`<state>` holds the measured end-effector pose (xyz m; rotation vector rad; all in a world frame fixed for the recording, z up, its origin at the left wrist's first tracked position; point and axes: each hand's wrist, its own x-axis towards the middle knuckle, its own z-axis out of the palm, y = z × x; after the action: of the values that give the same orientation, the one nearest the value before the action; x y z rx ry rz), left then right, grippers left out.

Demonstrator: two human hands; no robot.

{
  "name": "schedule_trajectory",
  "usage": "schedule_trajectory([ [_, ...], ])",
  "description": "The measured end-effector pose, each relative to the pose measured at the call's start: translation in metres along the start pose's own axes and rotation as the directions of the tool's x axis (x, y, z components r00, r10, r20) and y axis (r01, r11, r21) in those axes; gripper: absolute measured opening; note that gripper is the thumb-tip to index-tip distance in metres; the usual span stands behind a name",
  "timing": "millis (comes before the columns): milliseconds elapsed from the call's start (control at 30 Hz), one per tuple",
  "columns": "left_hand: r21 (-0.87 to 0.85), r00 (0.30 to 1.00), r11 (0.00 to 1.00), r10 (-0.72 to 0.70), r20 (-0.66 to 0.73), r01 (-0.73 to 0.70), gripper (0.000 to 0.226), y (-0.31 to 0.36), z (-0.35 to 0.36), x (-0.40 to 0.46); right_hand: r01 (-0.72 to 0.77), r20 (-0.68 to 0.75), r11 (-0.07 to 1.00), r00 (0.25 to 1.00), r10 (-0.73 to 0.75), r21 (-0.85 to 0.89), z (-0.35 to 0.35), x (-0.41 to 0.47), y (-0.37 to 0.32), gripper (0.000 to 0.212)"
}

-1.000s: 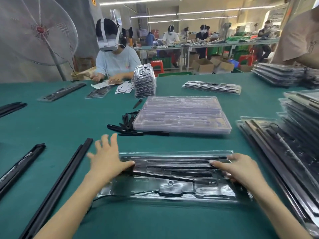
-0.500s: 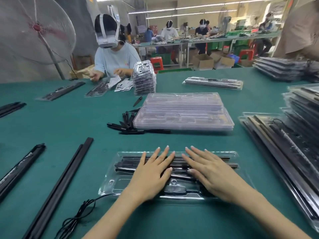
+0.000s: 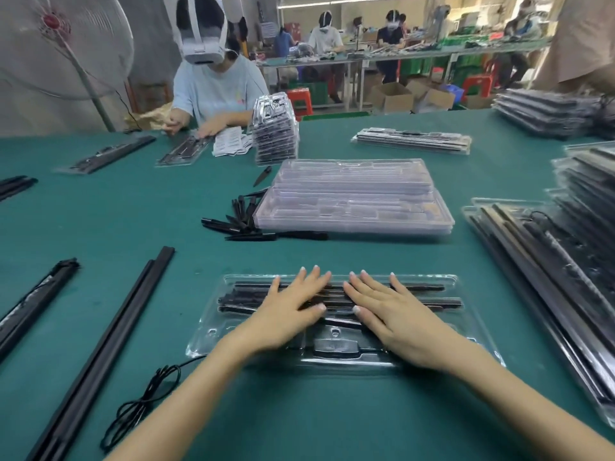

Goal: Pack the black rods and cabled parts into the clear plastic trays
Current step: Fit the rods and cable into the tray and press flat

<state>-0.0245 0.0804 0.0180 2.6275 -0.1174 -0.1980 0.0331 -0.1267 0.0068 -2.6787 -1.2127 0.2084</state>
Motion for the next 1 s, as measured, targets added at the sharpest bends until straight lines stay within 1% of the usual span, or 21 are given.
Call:
schedule_trajectory([
  [33,-0.097,0.999,0.995,0.007,-0.047,-0.011,0.052,-0.002,-0.008,0.0,0.002,0.004,1.0,1.0,-0.002,-0.007,0.0,0.0,0.0,0.051],
  [67,-0.086,0.994,0.996,0.018,-0.105,-0.027,0.051,-0.004,-0.013,0.0,0.003,0.0,1.0,1.0,-0.003,-0.016,0.0,0.0,-0.001,0.051],
  [100,0.0,0.988,0.999,0.036,-0.149,-0.036,0.05,-0.005,-0.016,0.0,0.001,-0.011,1.0,1.0,-0.002,-0.031,0.001,-0.001,-0.002,0.051],
  [133,0.092,0.986,0.995,0.051,-0.156,-0.036,0.05,-0.005,-0.015,0.001,-0.002,-0.026,0.999,1.0,0.0,-0.043,0.002,-0.002,-0.003,0.051],
  [233,0.257,0.997,0.966,0.019,-0.072,0.0,0.051,-0.003,0.0,0.003,-0.003,-0.055,0.999,0.998,0.002,-0.034,0.003,-0.003,-0.003,0.051],
  [267,0.29,0.998,0.957,0.01,-0.064,0.01,0.052,-0.004,0.005,0.004,0.003,-0.044,1.0,0.999,-0.002,0.011,-0.001,-0.002,-0.002,0.051],
  [300,0.312,0.997,0.95,0.007,-0.072,0.016,0.052,-0.006,0.008,0.004,-0.001,-0.04,0.995,0.999,0.005,0.103,-0.006,0.0,-0.002,0.051],
  [333,0.322,0.996,0.947,0.009,-0.085,0.019,0.052,-0.007,0.009,0.003,-0.011,-0.056,0.977,0.998,0.024,0.212,-0.011,0.002,-0.001,0.05],
  [367,0.329,0.995,0.944,0.015,-0.098,0.018,0.052,-0.008,0.009,0.004,-0.021,-0.085,0.959,0.995,0.046,0.281,-0.016,0.005,0.0,0.05],
  [400,0.335,0.994,0.942,0.022,-0.103,0.014,0.053,-0.009,0.009,0.004,-0.025,-0.113,0.963,0.992,0.057,0.267,-0.019,0.008,0.001,0.051],
  [433,0.34,0.995,0.94,0.024,-0.101,0.012,0.053,-0.009,0.01,0.004,-0.03,-0.121,0.98,0.991,0.055,0.199,-0.02,0.012,0.0,0.052],
  [533,0.348,0.994,0.937,0.019,-0.109,0.02,0.054,-0.009,0.011,0.004,-0.06,-0.057,0.998,0.996,0.061,0.019,-0.012,0.021,-0.003,0.054],
  [600,0.353,0.994,0.935,0.011,-0.107,0.028,0.054,-0.009,0.012,0.003,-0.078,-0.041,0.996,0.996,0.076,-0.049,-0.004,0.026,-0.004,0.053],
  [733,0.336,0.996,0.942,0.012,-0.085,0.017,0.055,-0.01,0.012,0.007,-0.1,-0.078,0.989,0.993,0.092,-0.105,0.005,0.029,0.0,0.053],
  [867,0.328,0.995,0.945,0.028,-0.092,0.003,0.054,-0.012,0.015,0.004,-0.107,-0.027,0.988,0.994,0.105,-0.11,0.008,0.031,0.002,0.054],
  [900,0.302,0.996,0.953,0.021,-0.092,0.008,0.054,-0.013,0.015,0.006,-0.11,-0.013,0.988,0.994,0.109,-0.108,0.007,0.032,0.002,0.054],
  [933,0.239,0.998,0.971,0.014,-0.068,0.002,0.054,-0.014,0.013,0.008,-0.109,0.001,0.988,0.994,0.11,-0.105,0.006,0.033,0.002,0.054],
  [967,0.063,0.999,0.998,0.003,-0.039,0.0,0.054,-0.014,0.008,0.011,-0.109,0.016,0.989,0.994,0.111,-0.099,0.004,0.033,0.002,0.054],
  [1000,-0.195,0.999,0.981,-0.014,-0.045,0.005,0.054,-0.014,-0.002,0.013,-0.11,0.035,0.99,0.993,0.113,-0.089,0.003,0.034,0.002,0.054],
])
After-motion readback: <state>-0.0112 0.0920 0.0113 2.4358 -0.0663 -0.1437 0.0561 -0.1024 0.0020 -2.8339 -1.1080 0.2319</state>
